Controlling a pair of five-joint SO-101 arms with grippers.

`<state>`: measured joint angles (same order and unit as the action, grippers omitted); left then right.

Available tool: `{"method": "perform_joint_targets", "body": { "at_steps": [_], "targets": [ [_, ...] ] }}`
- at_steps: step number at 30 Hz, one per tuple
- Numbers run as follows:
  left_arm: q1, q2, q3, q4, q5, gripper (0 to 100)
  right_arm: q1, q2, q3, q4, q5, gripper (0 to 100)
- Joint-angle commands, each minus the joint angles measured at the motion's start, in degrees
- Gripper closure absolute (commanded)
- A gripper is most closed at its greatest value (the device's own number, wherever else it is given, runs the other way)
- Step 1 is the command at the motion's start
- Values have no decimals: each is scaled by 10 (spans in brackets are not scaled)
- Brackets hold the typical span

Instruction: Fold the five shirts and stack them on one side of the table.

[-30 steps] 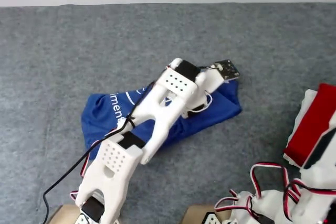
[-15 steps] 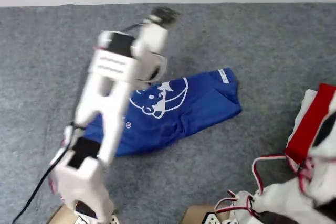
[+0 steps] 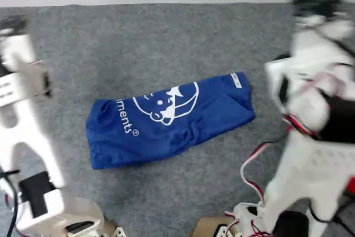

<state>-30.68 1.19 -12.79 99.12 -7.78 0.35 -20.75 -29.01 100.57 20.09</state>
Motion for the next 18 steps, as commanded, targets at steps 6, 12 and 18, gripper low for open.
{"method": "perform_joint_targets", "body": {
  "at_steps": [6,12,18],
  "targets": [
    [-139,-28,0,12,3,988,-196,27,196,-91,-49,987],
    [-201,-31,36,12,-3,988,-289,160,236,-178,-105,986],
    [-242,-33,91,-24,-25,988,-370,318,158,-229,-230,927]
  ]
}}
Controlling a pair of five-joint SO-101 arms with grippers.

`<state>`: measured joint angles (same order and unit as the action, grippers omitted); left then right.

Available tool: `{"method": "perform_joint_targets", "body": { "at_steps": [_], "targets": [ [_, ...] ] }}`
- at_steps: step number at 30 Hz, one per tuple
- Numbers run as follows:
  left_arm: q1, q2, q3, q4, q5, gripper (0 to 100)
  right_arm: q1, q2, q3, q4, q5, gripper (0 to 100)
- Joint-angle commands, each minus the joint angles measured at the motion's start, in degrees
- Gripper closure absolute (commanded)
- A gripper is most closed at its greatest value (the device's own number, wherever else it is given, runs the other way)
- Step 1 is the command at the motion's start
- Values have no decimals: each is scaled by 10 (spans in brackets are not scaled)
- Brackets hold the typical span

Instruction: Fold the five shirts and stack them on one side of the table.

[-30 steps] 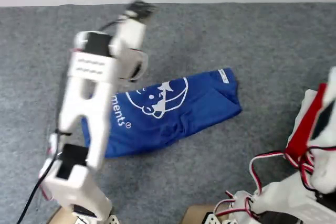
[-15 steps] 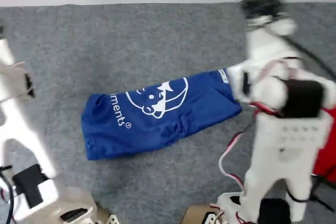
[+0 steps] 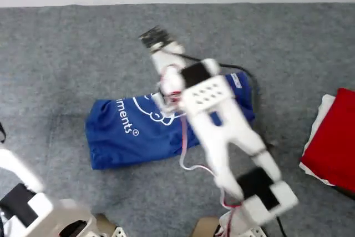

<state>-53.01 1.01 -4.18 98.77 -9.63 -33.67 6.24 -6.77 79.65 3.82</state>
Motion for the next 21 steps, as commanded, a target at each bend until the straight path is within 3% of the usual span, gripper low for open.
{"method": "perform_joint_targets", "body": {
  "at_steps": [1,7,12,21],
  "targets": [
    [-25,-31,7,-25,-8,988,-38,73,-90,-18,-96,915],
    [-38,-31,9,-28,-24,988,-100,206,-247,-19,-185,859],
    [-38,-31,9,-37,-23,988,-153,295,-360,-17,-247,737],
    [-68,-25,12,-55,-24,988,-230,395,-462,-17,-258,731]
  ]
}}
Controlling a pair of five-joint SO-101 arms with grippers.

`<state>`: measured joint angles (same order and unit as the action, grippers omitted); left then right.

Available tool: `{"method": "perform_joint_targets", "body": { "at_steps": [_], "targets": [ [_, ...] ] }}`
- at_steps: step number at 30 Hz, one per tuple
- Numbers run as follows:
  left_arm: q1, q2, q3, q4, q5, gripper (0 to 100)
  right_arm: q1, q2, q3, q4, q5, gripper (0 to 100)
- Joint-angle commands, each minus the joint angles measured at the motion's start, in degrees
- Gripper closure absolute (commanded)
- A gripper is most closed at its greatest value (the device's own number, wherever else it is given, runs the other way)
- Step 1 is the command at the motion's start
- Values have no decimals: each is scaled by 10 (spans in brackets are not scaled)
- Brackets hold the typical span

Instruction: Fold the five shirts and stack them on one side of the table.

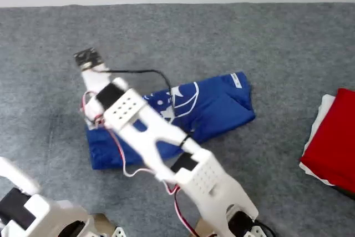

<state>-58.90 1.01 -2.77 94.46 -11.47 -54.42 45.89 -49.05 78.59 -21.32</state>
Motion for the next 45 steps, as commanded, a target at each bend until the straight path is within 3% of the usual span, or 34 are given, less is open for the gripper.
{"method": "perform_joint_targets", "body": {
  "at_steps": [1,23,35,45],
  "targets": [
    [-11,-25,0,-17,-5,988,-29,2,-40,-7,-7,731],
    [-21,-29,49,-75,-17,988,-28,129,-44,-1,18,734],
    [-21,-30,49,-75,-17,988,-23,130,-44,60,113,989],
    [-21,-31,49,-72,-17,988,22,112,-124,159,127,988]
  ]
}}
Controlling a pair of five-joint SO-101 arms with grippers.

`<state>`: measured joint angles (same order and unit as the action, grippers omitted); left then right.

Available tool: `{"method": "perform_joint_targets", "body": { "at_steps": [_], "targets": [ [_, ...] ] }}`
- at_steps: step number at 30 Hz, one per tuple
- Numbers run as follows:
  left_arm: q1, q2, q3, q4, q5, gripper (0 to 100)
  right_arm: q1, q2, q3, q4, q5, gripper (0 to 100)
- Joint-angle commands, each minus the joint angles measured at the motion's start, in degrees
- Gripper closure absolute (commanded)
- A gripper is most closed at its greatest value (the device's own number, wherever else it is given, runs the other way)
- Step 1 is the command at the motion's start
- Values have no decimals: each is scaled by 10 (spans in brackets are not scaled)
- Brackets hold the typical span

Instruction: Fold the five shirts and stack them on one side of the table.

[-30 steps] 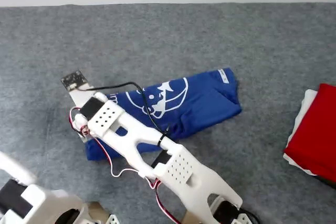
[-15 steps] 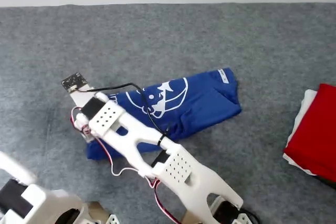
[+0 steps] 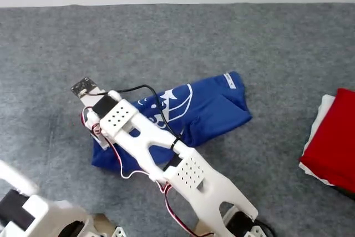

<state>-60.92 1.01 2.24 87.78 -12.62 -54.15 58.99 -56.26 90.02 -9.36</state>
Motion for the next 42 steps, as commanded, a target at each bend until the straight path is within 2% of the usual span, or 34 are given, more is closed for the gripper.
{"method": "perform_joint_targets", "body": {
  "at_steps": [1,4,10,16,20,27,33,42],
  "targets": [
    [0,-31,-1,-5,-5,988,21,-22,-76,63,7,988],
    [1,-31,-1,-5,-4,988,23,-27,-149,125,8,988],
    [2,-31,-1,-7,-3,988,49,-75,-161,131,29,989],
    [3,-31,-1,-8,-3,988,87,-164,-48,130,29,990],
    [3,-31,-1,-8,-3,988,115,-233,72,130,67,990],
    [7,-29,-1,-17,-2,988,206,-320,201,129,127,990],
    [33,-31,-1,-16,-1,988,303,-321,211,128,178,989],
    [47,-31,-1,-15,26,988,396,-320,211,127,234,989]
  ]
}}
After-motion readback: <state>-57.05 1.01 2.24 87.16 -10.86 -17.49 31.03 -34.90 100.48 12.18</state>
